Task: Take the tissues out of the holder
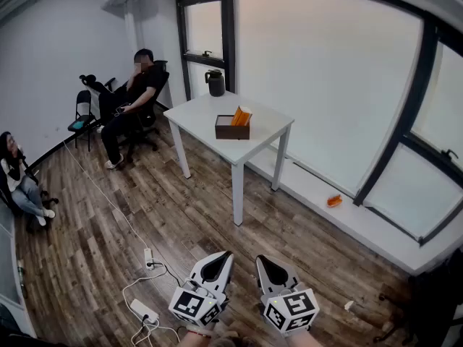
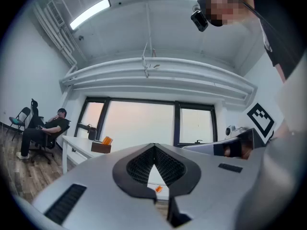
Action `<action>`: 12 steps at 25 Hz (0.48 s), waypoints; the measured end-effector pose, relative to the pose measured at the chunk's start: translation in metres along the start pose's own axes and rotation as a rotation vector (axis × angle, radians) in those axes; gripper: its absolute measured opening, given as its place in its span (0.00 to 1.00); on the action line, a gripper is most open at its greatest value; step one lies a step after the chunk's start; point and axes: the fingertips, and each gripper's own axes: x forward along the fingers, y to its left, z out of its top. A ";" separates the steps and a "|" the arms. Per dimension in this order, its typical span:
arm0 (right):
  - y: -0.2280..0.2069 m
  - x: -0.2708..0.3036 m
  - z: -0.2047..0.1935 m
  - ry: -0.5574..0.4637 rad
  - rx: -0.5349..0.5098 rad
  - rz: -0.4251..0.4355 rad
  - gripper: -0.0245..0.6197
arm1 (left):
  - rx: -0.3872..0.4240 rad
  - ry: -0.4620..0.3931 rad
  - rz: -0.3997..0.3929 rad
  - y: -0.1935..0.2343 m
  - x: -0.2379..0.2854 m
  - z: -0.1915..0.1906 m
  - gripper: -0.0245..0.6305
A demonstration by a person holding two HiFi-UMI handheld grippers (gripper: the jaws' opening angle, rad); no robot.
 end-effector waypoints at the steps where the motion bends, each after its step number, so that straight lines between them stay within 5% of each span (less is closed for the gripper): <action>1: -0.001 -0.001 0.000 0.000 0.001 -0.002 0.05 | -0.002 0.003 -0.001 -0.002 0.000 0.000 0.04; 12: 0.014 -0.026 -0.005 -0.009 -0.018 0.051 0.05 | -0.029 0.008 0.038 -0.020 -0.018 -0.002 0.04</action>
